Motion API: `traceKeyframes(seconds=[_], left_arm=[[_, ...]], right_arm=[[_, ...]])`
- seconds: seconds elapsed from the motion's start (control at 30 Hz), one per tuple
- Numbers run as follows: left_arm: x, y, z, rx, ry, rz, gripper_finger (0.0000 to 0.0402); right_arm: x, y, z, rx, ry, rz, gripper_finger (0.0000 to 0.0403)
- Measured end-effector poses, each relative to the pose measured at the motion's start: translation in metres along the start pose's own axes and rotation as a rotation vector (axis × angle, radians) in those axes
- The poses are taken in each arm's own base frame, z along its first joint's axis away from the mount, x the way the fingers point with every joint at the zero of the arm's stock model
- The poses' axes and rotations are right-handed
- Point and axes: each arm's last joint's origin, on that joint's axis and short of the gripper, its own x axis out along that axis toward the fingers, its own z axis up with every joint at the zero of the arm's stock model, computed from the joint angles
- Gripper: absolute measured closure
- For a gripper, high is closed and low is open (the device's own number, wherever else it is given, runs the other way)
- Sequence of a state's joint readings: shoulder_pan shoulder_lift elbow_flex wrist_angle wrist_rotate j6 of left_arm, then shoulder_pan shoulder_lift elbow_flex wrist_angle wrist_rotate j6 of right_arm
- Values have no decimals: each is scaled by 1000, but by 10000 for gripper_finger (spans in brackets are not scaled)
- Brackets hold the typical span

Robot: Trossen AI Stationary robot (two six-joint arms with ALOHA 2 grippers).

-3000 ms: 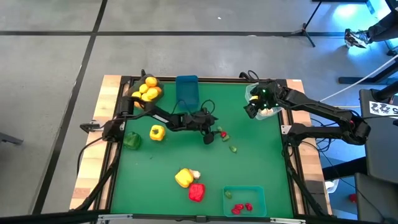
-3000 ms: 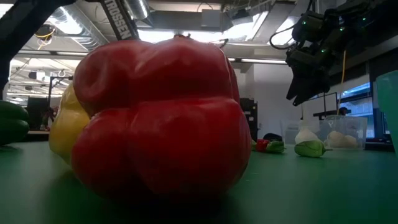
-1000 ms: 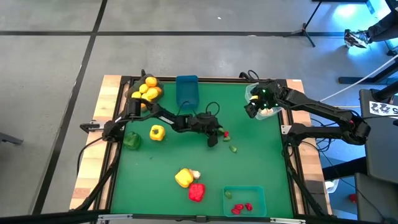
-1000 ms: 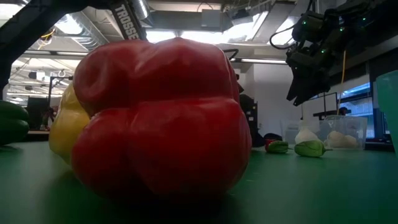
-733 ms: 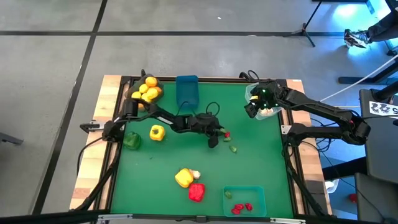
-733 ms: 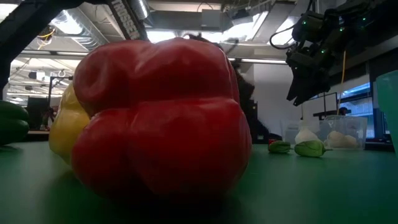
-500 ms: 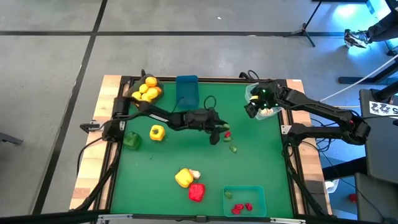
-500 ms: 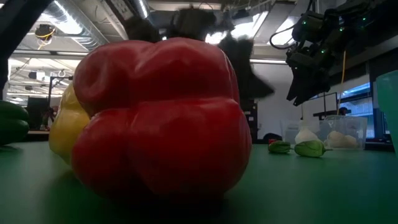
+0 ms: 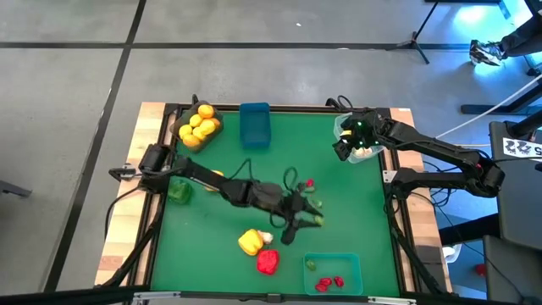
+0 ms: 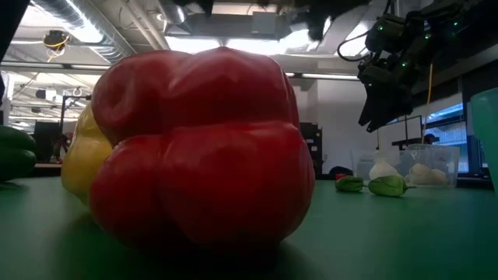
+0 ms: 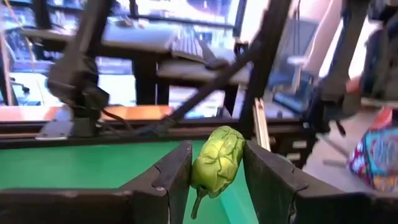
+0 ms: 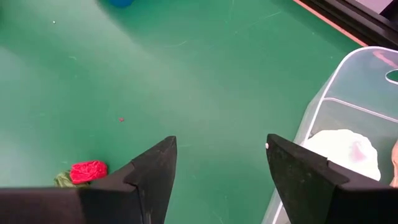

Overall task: Sort produce into baskets
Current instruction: Put the top green pepper into light blue bin

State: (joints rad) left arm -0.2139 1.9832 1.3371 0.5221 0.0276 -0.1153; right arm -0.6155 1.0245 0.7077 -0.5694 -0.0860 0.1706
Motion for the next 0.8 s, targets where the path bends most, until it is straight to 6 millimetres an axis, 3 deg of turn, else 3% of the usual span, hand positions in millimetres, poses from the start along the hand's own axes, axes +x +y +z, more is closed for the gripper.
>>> traceKeyframes(seconds=[0.17,0.3,0.5,0.67,0.8], left_arm=[[31,-27,22,63,39,-24,263],[54,-40,28,65,67,-43,263],[77,-60,15,32,72,-92,263],[88,-76,-12,29,125,-126,262],[89,-75,-20,-37,177,-116,262]], right_arm=[[0,0,0,-3,-1,0,159],[0,0,0,-14,0,0,159],[0,0,0,-21,1,3,159],[0,0,0,-21,1,3,159],[0,0,0,-21,2,3,159]])
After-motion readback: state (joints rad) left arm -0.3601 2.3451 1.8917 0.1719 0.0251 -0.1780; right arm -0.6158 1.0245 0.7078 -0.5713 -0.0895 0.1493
